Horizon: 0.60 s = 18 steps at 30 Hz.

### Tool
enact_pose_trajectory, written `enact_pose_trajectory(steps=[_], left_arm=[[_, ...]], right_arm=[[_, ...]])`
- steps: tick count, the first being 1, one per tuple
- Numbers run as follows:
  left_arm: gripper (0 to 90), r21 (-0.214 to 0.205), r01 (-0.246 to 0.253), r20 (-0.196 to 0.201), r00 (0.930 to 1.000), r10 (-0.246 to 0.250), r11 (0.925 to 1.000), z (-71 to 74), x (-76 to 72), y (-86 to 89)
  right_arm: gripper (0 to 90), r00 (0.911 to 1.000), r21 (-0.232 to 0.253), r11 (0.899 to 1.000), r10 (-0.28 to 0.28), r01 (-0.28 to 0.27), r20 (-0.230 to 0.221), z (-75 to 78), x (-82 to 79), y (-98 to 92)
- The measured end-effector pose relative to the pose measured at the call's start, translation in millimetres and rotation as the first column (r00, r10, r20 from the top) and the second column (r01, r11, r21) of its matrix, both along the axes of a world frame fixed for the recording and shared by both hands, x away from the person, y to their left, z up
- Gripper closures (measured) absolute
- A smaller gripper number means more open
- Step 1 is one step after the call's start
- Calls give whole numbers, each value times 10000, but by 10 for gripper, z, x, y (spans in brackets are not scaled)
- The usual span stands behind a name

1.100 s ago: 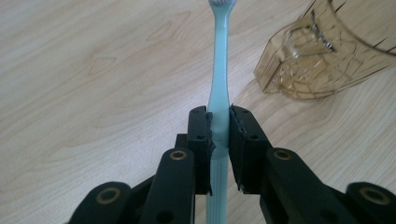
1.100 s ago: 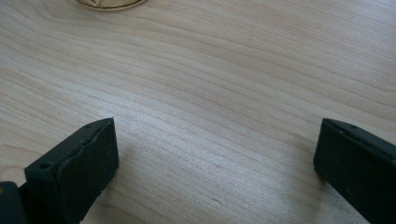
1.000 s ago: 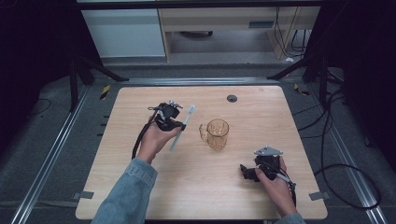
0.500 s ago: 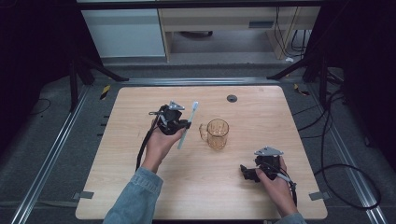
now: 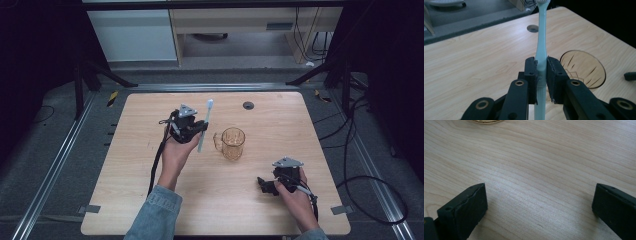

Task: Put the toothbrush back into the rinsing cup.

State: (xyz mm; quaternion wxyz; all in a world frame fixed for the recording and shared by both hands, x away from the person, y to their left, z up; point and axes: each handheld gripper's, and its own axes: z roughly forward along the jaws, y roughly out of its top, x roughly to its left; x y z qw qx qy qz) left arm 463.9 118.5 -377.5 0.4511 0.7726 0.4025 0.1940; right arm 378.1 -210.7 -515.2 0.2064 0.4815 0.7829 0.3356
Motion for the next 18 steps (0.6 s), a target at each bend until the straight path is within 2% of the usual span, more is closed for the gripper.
enact_pose_trajectory(steps=[11, 18], left_arm=[[784, -181, -256, 625, 9977, 267, 9995, 48, -14, -68], [784, -778, -531, 1230, 9904, 625, 9956, 33, -56, -84]], right_arm=[[4, 10000, -31, 10000, 25, -25, 23, -1, 0, 0], [4, 10000, -46, 10000, 67, -67, 21, 0, -1, 0]])
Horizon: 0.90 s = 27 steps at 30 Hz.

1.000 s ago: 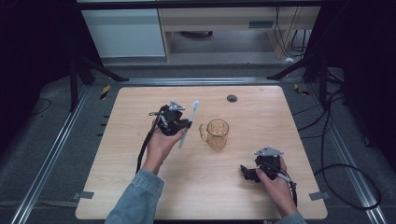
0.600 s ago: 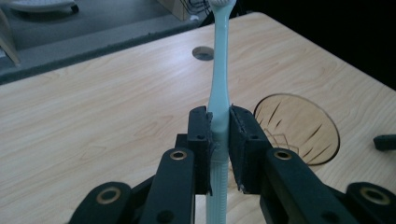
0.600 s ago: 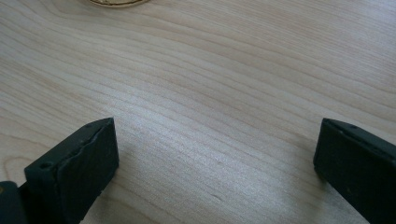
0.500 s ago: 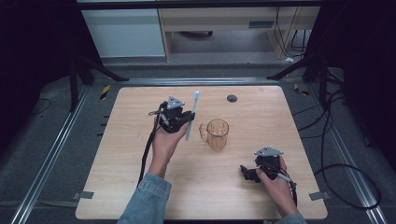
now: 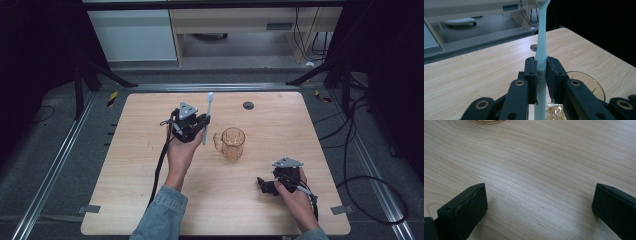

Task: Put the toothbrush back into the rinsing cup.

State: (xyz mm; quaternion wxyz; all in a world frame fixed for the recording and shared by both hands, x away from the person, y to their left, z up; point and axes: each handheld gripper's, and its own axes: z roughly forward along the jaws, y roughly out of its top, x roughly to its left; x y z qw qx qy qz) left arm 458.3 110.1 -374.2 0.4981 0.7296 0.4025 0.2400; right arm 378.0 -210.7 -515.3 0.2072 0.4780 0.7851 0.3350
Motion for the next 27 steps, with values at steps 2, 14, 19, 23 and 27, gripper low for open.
enact_pose_trajectory(steps=[2, 14, 19, 23, 27], left_arm=[[784, -18, 12, 71, 10000, -11, 10000, -10, -13, -16], [784, -532, -154, 678, 9975, 190, 9985, 41, -28, -24], [783, -762, -163, 1130, 9933, 249, 9970, 84, -58, -47], [784, -790, -238, 1323, 9906, 341, 9966, 94, -82, -90], [784, -848, -259, 1455, 9886, 381, 9961, 89, -103, -141]], right_arm=[[4, 10000, -6, 10000, 23, -23, 2, 0, 0, 1], [4, 9999, -24, 9999, 121, -121, 20, 0, 2, 0], [5, 9999, -23, 9999, 131, -131, 13, 2, 0, 1], [4, 9999, -29, 9999, 156, -156, 21, 1, 1, -1], [4, 9999, -17, 9999, 152, -152, 9, 1, 1, 0]])
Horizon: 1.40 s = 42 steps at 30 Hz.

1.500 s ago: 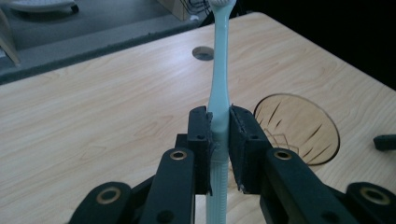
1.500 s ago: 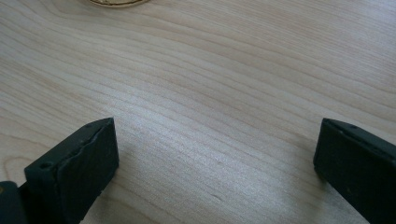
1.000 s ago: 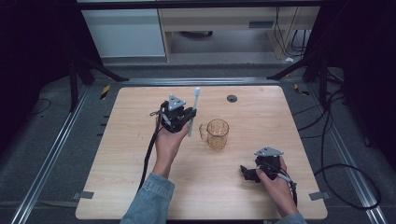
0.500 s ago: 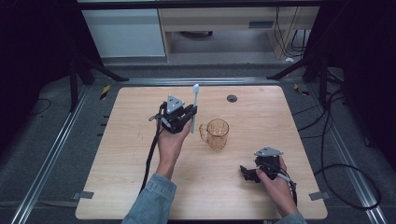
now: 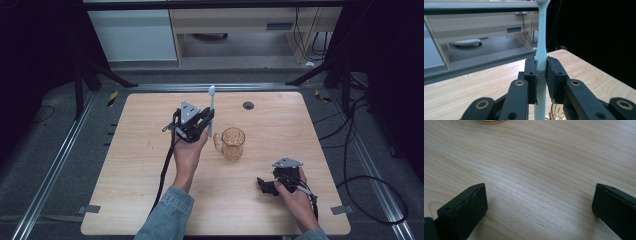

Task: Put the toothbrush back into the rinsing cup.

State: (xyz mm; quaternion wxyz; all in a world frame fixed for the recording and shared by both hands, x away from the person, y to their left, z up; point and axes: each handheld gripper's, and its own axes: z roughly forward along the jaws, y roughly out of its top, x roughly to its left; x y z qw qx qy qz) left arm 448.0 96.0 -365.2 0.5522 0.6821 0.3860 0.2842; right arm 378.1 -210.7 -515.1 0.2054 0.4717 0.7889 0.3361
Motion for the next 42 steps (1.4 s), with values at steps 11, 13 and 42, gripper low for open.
enact_pose_trajectory(steps=[11, 13, 42], left_arm=[[783, -371, 22, 647, 9979, 2, 9993, -62, -31, -42], [784, -574, 61, 687, 9976, -21, 9983, -81, -17, -36], [783, -1000, 319, 1666, 9859, -149, 9945, -396, 23, -113]], right_arm=[[4, 10000, 24, 10000, 67, -67, -23, 0, -3, 4], [4, 10000, 25, 10000, 69, -69, -22, 0, -3, 4], [4, 9998, 7, 9998, 193, -193, -19, 1, -5, 10]])
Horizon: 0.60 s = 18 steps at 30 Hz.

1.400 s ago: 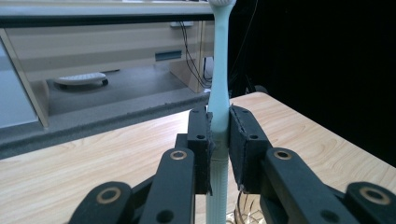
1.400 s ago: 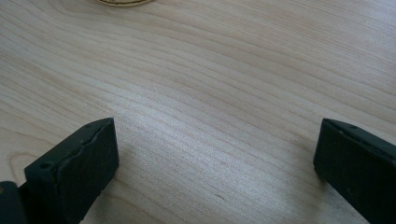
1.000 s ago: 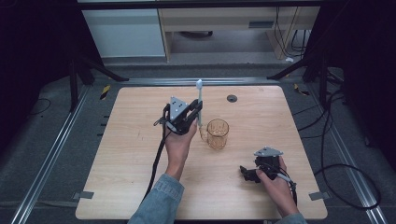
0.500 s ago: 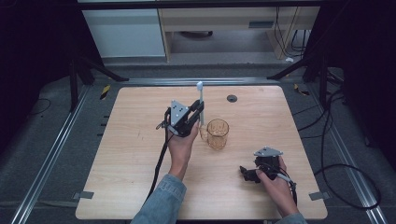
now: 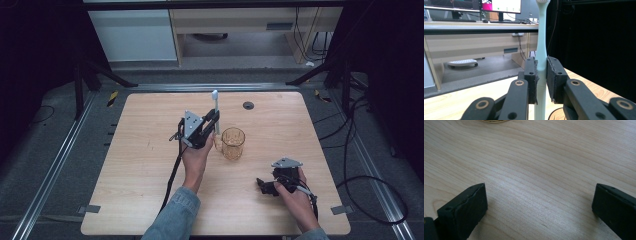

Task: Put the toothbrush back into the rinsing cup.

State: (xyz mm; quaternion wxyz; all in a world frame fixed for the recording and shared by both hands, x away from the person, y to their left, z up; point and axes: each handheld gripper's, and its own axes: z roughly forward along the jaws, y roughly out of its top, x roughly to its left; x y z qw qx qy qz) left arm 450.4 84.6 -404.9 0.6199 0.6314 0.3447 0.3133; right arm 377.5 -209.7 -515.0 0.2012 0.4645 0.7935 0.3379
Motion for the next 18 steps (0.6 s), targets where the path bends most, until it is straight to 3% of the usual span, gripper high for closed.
enact_pose_trajectory(steps=[6, 11, 18], left_arm=[[783, 15, -17, 112, 9999, 17, 10000, -32, -11, -16], [783, -245, 37, 147, 9999, -34, 9997, -54, -2, -11], [783, -100, -101, 183, 9998, 103, 9999, -88, 7, -23]], right_arm=[[4, 9999, 127, 9999, -29, 31, -138, 9, -7, 6], [4, 10000, -2, 10000, 33, -33, 10, -1, -1, -1], [4, 10000, -29, 10000, 61, -61, 28, -2, 1, -3]])
